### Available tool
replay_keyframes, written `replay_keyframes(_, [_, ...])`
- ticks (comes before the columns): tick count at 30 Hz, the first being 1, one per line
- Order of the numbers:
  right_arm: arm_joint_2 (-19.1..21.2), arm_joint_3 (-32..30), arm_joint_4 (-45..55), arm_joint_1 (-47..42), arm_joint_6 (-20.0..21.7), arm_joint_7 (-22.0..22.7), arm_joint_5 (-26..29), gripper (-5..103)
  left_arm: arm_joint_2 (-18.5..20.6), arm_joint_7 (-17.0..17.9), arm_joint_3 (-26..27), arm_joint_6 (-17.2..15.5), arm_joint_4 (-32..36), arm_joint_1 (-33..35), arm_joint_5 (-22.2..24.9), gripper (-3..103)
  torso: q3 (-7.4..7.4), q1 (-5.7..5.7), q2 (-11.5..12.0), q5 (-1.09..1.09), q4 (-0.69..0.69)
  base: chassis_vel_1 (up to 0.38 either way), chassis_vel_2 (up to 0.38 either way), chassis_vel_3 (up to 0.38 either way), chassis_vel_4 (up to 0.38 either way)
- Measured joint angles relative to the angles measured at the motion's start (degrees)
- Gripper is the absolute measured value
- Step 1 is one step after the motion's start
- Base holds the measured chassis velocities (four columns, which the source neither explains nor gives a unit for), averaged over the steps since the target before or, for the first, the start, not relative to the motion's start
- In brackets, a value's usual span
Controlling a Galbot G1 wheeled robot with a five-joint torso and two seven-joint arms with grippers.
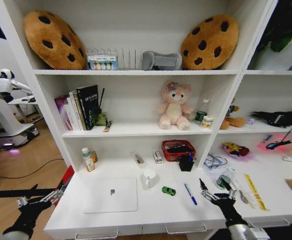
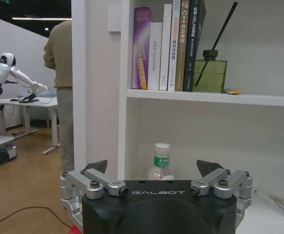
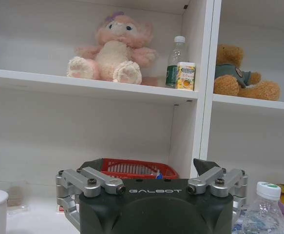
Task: Organize the objects on the table.
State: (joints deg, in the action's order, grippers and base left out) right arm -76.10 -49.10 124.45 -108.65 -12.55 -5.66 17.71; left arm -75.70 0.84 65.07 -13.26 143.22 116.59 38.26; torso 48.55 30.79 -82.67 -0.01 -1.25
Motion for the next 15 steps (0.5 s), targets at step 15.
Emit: replay_keyframes(15, [-1.02, 1.08, -0.72, 0.45, -0.15, -0.17, -1.72, 100, 2.29, -2.09, -0.13, -0.1, 0.28, -1.06, -0.06, 100, 0.0, 0.0, 0.0, 0.0, 0.0, 0.0, 0.0, 0.0, 0.0])
